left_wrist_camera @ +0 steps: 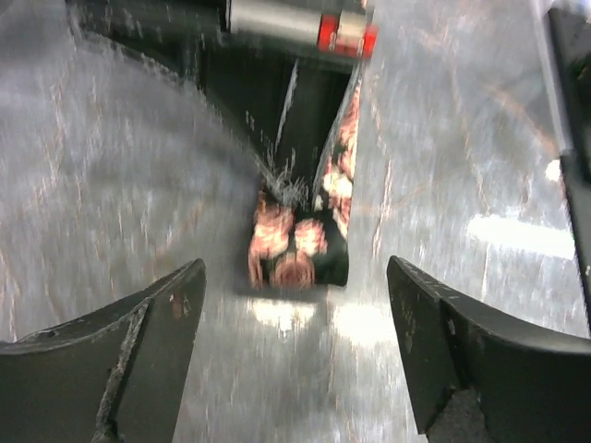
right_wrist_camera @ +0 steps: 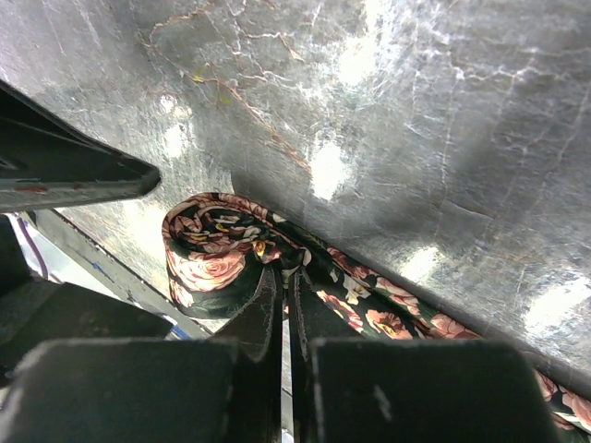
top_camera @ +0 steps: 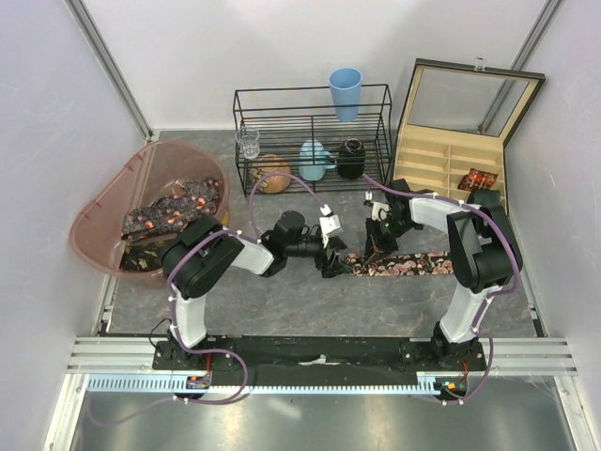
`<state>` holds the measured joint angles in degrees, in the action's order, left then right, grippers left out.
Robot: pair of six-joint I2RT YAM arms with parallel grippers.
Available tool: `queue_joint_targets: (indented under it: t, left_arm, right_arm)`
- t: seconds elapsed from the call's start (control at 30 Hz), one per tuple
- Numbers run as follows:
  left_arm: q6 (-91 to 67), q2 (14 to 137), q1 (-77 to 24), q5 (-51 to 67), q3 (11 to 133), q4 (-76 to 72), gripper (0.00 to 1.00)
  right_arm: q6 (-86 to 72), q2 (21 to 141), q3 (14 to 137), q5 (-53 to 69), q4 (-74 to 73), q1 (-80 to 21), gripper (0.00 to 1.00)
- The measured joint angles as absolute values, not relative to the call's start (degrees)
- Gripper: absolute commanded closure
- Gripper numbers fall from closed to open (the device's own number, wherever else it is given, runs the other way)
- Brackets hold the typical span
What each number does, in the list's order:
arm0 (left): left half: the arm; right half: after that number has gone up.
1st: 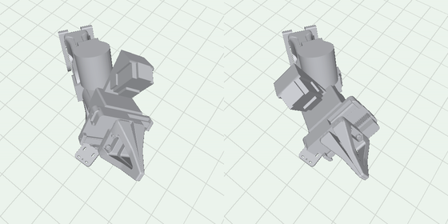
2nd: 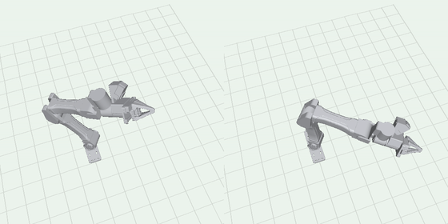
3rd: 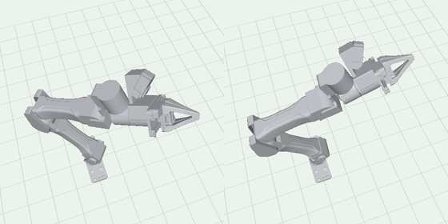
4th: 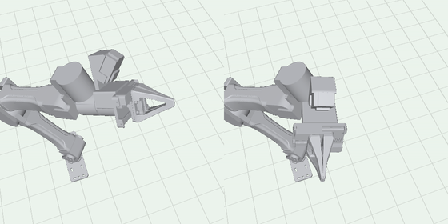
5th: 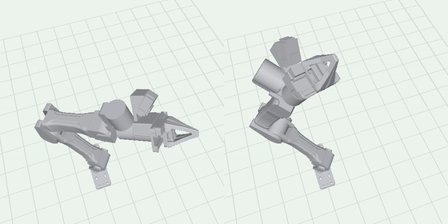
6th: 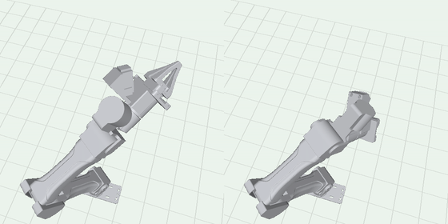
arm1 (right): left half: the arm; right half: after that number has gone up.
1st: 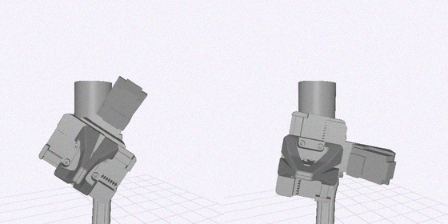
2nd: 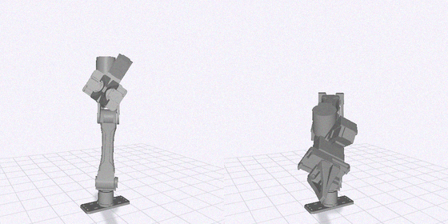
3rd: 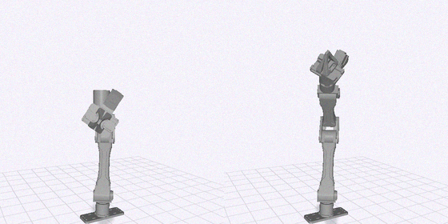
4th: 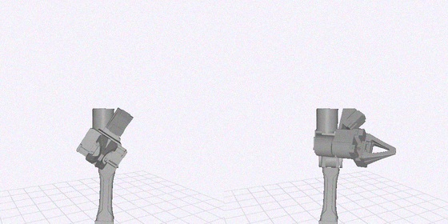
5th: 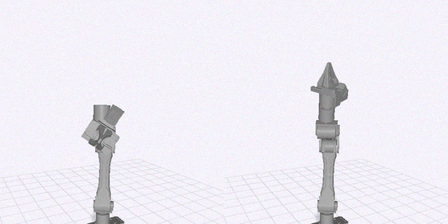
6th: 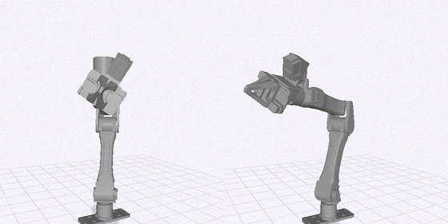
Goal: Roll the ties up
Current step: Roll the tie at the center of the board.
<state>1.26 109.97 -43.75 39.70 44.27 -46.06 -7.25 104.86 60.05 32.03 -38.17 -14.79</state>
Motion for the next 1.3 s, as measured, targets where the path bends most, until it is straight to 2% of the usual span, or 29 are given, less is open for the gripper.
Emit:
queue_joint_targets:
  t: [0.13, 0.17, 0.33, 0.43, 0.5, 0.53, 0.6, 0.67, 0.73, 0.83, 0.9, 1.03, 1.17, 1.2, 1.23, 1.3]
  left_arm:
    - [-1.1, 113.4, -44.2, 40.2, 44.3, -52.6, 0.2]
    - [-1.2, 114.3, -44.4, 40.2, 44.4, -53.3, 0.24]
    - [-1.0, 116.4, -46.3, 39.0, 47.1, -52.0, 0.37]
    - [-0.2, 116.6, -47.1, 37.8, 49.3, -50.6, 0.4]
    - [0.6, 116.6, -47.4, 37.5, 49.8, -49.6, 0.46]
    - [1.0, 116.6, -47.4, 37.4, 49.8, -48.9, 0.54]
    - [1.7, 116.6, -47.4, 37.3, 49.8, -47.5, 0.58]
    - [2.7, 116.5, -47.5, 37.1, 49.8, -46.8, 0.55]
    - [3.9, 116.4, -47.7, 36.9, 49.8, -46.4, 0.43]
    - [5.4, 116.1, -48.1, 35.8, 49.7, -44.3, 0.37]
    - [6.3, 116.1, -48.5, 34.9, 49.3, -42.9, 0.37]
    - [7.0, 115.9, -48.9, 33.7, 49.5, -42.1, 0.44]
    - [7.1, 115.9, -48.9, 33.0, 49.6, -42.1, 0.41]
    - [7.1, 115.9, -48.9, 33.1, 49.6, -42.1, 0.44]
    - [7.0, 115.8, -48.9, 33.1, 49.6, -42.1, 0.59]
    - [6.7, 115.8, -49.0, 33.1, 49.6, -42.0, 0.72]
  right_arm:
    - [-7.5, 104.9, 60.1, 32.0, -38.2, -14.8, 1.0]
    - [-7.5, 105.0, 60.1, 32.1, -38.2, -14.8, 1.0]
    - [-7.5, 105.1, 60.2, 32.2, -38.3, -14.8, 1.0]
    - [-7.4, 105.1, 60.2, 32.3, -38.3, -14.8, 1.0]
    - [-7.4, 105.1, 60.2, 32.5, -38.2, -14.9, 1.0]
    - [-7.3, 105.1, 60.2, 32.6, -38.2, -15.0, 1.0]
    - [-7.3, 105.1, 60.3, 32.6, -38.2, -15.1, 1.0]
    - [-7.2, 105.3, 60.5, 32.7, -38.3, -15.2, 1.0]
    - [-7.1, 105.4, 60.8, 32.7, -38.7, -15.3, 1.0]
    - [-7.0, 105.5, 61.0, 32.7, -38.9, -15.3, 1.0]
    - [-6.8, 105.7, 61.2, 32.7, -38.9, -15.4, 1.0]
    - [-6.6, 105.7, 61.2, 32.7, -38.9, -15.6, 1.0]
    - [-6.4, 105.7, 61.2, 32.7, -38.9, -15.6, 1.0]
    - [-6.3, 105.7, 61.2, 32.7, -38.9, -15.6, 1.0]
    - [-6.3, 105.7, 61.2, 32.7, -38.9, -15.6, 1.0]
    - [-6.2, 105.7, 61.2, 32.8, -38.9, -15.6, 1.0]
